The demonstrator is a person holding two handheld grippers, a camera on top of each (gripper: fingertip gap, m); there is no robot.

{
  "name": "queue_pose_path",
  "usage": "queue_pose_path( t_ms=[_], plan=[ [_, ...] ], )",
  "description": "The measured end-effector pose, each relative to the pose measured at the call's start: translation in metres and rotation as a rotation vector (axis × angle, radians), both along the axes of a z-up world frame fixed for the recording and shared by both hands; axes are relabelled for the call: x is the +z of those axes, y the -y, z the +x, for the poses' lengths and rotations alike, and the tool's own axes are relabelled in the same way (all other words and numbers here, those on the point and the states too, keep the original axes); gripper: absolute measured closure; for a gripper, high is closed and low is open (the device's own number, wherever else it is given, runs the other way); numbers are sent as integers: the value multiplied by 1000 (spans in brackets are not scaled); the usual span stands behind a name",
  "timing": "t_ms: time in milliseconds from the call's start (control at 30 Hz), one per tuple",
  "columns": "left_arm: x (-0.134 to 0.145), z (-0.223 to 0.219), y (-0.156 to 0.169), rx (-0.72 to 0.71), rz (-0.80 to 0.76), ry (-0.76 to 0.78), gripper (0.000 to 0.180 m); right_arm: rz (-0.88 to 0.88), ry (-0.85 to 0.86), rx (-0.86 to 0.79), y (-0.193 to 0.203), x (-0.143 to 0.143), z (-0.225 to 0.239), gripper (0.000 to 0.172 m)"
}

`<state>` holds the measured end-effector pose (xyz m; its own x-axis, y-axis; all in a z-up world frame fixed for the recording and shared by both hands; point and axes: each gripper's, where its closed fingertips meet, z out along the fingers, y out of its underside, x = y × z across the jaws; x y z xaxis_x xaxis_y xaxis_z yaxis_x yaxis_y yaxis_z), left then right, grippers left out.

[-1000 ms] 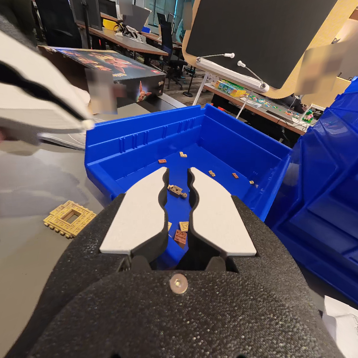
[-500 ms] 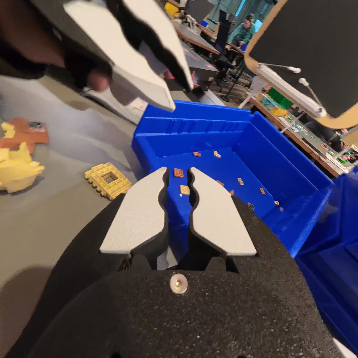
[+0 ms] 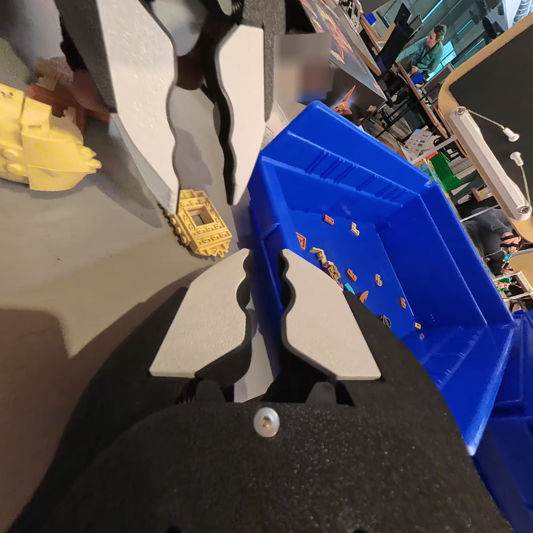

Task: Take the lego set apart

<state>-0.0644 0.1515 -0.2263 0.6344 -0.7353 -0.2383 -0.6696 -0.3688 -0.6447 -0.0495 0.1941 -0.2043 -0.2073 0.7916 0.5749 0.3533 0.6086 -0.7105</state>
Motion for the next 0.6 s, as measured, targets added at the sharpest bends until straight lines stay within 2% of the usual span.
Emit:
queue_pose_path(
  t_ms=[233, 367, 600],
  plan=[
    [-24, -6, -3, 61, -62, -104, 139, 104, 7, 21, 2, -5, 1, 156],
    [-23, -3, -5, 65, -53, -91, 143, 182, 6, 40, 3, -7, 1, 156],
    [-12, 2, -3, 84, -121, 152, 143, 301, 8, 106, 7, -14, 3, 151]
  ],
)
